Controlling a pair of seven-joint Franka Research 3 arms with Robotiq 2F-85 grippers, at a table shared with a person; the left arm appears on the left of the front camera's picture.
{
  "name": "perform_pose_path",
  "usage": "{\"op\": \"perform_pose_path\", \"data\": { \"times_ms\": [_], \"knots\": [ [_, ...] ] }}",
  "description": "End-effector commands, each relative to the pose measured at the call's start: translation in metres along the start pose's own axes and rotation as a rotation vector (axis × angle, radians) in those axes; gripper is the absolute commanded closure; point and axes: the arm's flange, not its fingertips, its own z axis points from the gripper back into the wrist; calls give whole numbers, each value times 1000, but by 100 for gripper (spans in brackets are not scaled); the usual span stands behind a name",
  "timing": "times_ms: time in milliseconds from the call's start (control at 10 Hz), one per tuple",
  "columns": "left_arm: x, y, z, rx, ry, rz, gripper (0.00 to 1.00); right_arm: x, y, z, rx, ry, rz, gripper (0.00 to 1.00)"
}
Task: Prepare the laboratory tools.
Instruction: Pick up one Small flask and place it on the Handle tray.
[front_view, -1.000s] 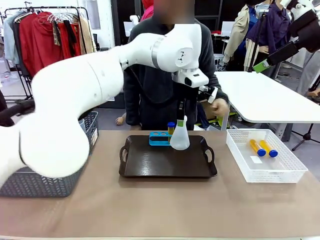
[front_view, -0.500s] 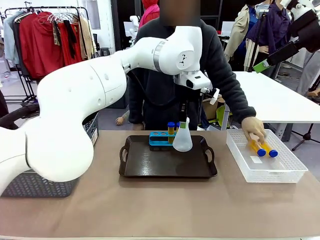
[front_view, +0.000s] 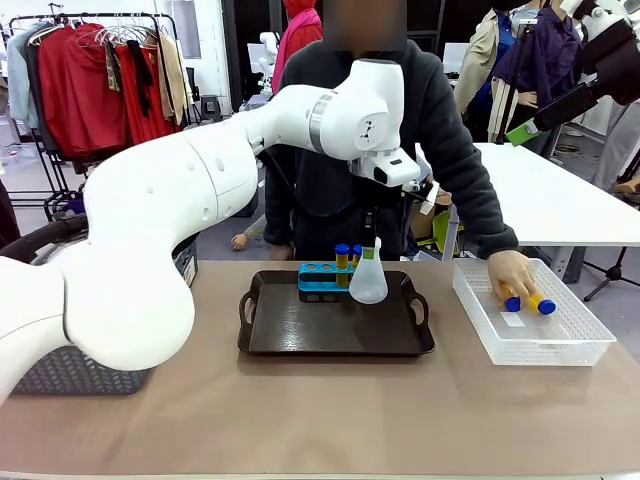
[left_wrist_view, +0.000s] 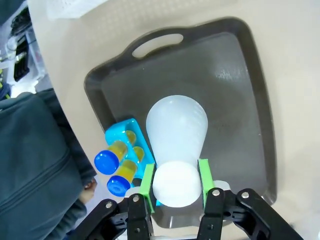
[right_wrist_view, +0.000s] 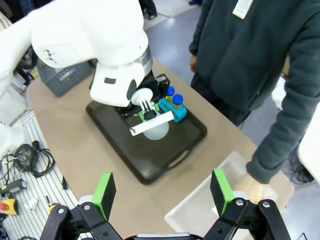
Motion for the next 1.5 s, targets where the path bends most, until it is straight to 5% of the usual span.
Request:
{"op": "perform_pose_path", "data": {
  "times_ms": [0, 800, 900, 1300, 1400],
  "knots": [
    [2, 6, -8, 6, 6, -33, 100, 1, 0, 0, 19, -25, 1, 0],
    [11, 1, -42, -113, 6, -49, 100, 1, 0, 0, 19, -25, 1, 0],
    [11, 2, -43, -116, -1, -45, 87, 1, 0, 0, 19, -25, 1, 0],
    [7, -1, -33, -120, -21, -26, 10, 1, 0, 0, 19, -25, 1, 0],
    [6, -2, -30, -120, -23, -23, 0, 1, 0, 0, 19, -25, 1, 0]
  ]
}}
